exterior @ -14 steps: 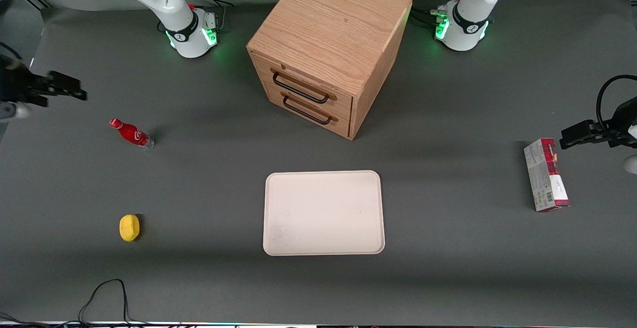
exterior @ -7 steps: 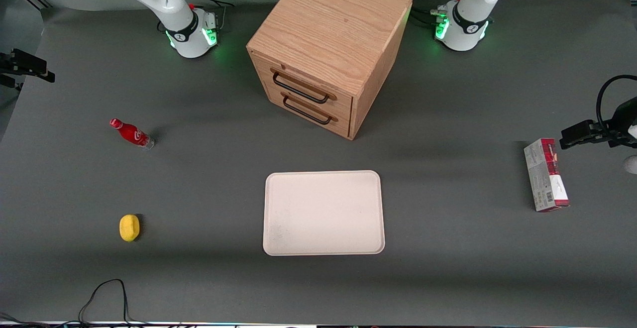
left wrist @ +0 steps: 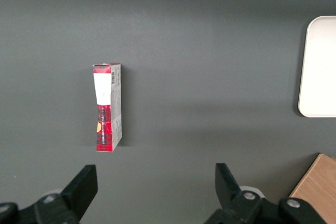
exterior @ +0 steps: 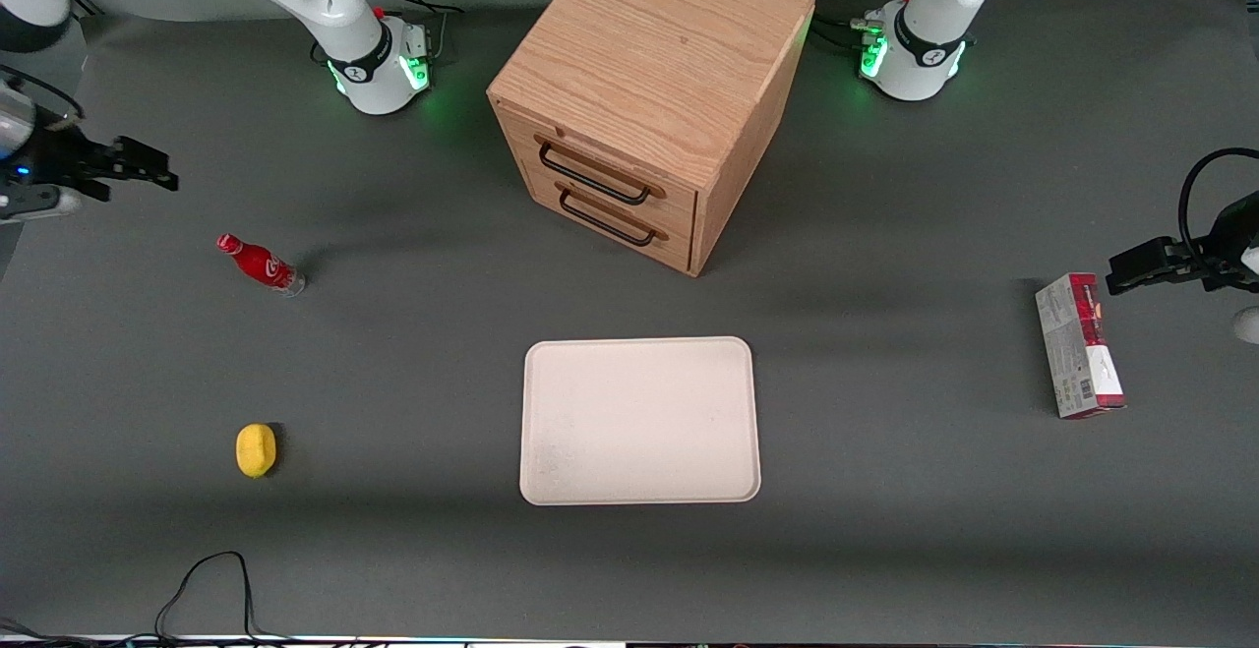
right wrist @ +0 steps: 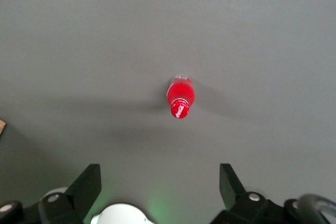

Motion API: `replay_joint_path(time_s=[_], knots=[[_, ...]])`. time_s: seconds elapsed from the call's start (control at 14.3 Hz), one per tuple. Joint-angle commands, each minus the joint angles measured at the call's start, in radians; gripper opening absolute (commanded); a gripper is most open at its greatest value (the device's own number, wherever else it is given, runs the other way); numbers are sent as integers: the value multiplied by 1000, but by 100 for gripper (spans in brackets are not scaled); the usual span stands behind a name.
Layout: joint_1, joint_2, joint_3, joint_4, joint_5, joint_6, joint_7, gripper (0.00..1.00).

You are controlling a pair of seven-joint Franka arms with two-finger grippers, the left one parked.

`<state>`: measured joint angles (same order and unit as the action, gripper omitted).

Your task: Place coke bottle on tray

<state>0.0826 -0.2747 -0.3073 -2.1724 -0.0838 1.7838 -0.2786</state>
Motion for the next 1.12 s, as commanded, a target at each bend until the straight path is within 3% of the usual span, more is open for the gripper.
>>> replay_joint_path(time_s=[0.0,0.56,1.05], knots=[[17,-60,-39,-140,-24,123,-27,100],[14,-35,-75,-343,-54,408,-33,100],[17,25,-84,-365,-56,489,-34,99]])
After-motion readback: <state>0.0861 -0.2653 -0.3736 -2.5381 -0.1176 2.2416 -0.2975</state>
